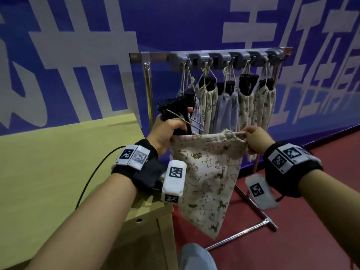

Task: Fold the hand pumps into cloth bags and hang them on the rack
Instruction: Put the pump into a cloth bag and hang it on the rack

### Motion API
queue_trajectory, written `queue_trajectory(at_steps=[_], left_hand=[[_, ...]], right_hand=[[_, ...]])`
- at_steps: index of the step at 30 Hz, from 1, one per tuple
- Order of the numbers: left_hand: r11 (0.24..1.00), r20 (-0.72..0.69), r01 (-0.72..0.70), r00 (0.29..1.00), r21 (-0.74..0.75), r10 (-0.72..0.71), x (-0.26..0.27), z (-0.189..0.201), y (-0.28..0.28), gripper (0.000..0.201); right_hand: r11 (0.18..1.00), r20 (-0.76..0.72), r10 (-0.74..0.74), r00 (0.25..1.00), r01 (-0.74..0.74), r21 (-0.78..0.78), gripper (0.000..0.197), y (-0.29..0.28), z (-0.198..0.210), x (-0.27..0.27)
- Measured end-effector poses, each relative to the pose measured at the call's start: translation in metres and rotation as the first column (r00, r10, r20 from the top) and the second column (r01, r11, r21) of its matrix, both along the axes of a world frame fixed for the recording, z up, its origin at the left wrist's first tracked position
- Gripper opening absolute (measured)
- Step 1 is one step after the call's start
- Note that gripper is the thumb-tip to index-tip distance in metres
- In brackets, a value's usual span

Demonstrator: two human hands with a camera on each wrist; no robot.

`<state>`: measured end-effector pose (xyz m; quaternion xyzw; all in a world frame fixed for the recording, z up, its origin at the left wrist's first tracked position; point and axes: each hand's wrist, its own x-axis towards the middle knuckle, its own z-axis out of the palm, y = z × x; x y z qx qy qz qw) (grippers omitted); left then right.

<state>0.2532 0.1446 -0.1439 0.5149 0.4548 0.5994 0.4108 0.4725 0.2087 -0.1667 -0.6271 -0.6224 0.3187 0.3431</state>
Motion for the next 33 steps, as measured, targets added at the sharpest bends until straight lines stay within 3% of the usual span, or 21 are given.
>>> queue_trajectory(at_steps=[3, 5, 9, 15, 17, 20, 22, 25, 29, 33], left_hand=[[0.992, 0.011, -0.124, 0.992, 0.012, 0.124, 0.007, -0.002, 0.004, 0.03], [0.976, 0.039, -0.214, 0.976, 0.037, 0.213, 0.008, -0.002, 0.007, 0.029], [0.945, 0.097, -0.319, 0.945, 0.075, 0.312, 0.005, -0.007, 0.012, 0.026], [0.945, 0.139, -0.302, 0.948, 0.127, 0.285, 0.002, -0.007, 0.008, 0.029], [0.952, 0.049, -0.27, 0.963, 0.147, 0.266, -0.002, -0.007, 0.008, 0.028], [0.977, -0.061, -0.151, 0.985, 0.153, 0.161, -0.007, -0.004, 0.003, 0.01], [0.986, -0.068, -0.066, 0.995, 0.151, 0.077, -0.008, -0.003, 0.001, 0.01], [0.994, -0.043, 0.01, 0.999, 0.112, -0.005, -0.004, -0.005, -0.002, 0.012], [1.0, -0.051, 0.004, 0.999, 0.009, -0.004, 0.0, -0.011, 0.0, 0.013], [0.997, -0.212, 0.011, 0.977, -0.073, -0.026, 0.003, -0.019, 0.002, 0.024]], right_hand=[[0.997, 0.009, 0.075, 0.997, -0.075, -0.019, 0.02, -0.001, -0.003, -0.007], [0.984, -0.032, 0.152, 0.988, -0.154, -0.086, 0.033, -0.002, -0.005, -0.012], [0.982, -0.107, 0.099, 0.989, -0.114, -0.151, 0.046, 0.0, -0.009, -0.024], [0.962, 0.165, 0.162, 0.973, -0.118, -0.244, 0.031, -0.002, -0.016, -0.035], [0.98, 0.111, 0.108, 0.988, -0.087, -0.179, 0.024, 0.001, -0.014, -0.036], [0.98, 0.016, 0.053, 0.998, -0.049, -0.191, 0.03, 0.006, -0.009, -0.036], [0.979, -0.097, 0.026, 0.995, -0.045, -0.201, 0.034, 0.005, -0.005, -0.038], [0.975, -0.289, 0.043, 0.956, -0.103, -0.197, 0.046, 0.002, 0.002, -0.05], [0.968, -0.441, 0.09, 0.893, -0.183, -0.173, 0.037, -0.006, 0.017, -0.067], [0.971, -0.533, 0.103, 0.84, -0.201, -0.128, 0.038, -0.008, 0.034, -0.079]])
